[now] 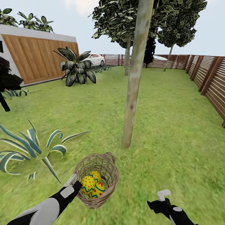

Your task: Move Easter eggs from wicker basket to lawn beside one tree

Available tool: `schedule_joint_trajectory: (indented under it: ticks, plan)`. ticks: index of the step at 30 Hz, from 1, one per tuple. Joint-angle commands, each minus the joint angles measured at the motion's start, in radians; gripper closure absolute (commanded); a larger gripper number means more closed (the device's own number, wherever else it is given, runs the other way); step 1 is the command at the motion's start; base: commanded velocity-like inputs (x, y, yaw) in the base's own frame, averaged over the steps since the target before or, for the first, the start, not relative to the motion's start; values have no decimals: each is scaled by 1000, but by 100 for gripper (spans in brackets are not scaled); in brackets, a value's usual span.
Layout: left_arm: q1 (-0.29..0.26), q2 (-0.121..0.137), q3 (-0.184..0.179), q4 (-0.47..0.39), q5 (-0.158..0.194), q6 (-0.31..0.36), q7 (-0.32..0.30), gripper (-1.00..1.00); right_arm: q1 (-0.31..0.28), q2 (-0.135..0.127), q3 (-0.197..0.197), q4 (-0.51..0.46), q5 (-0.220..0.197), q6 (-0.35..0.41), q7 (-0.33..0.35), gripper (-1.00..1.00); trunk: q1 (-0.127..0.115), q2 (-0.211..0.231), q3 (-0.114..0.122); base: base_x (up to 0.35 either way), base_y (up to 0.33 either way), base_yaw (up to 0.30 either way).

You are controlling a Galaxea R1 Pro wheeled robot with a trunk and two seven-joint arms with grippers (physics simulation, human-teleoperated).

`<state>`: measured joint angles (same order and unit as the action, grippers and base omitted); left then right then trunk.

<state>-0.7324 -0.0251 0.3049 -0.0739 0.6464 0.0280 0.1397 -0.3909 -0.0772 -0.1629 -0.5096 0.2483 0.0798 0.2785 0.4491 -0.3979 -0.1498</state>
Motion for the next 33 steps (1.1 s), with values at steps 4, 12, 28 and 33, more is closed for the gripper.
schedule_joint_trajectory:
  ticks: [4,12,28,33]
  plan:
    - [-1,-1,11,-3,-4,3,5,100,0,-45,-25,-20,-3,20,363,-100,1,-2,-2,174,-221,273]
    - [-1,-1,10,-3,-4,1,5,100,0,-191,-148,-50,-131,117,788,-100,1,-2,-2,206,-203,16]
    - [-1,-1,10,-3,-4,0,4,100,0,-187,-142,-52,-118,114,774,-100,1,-2,4,235,-225,192]
    - [-1,-1,11,-3,-4,0,3,100,0,-187,-142,-51,-118,113,774,-100,1,-2,7,236,-241,139]
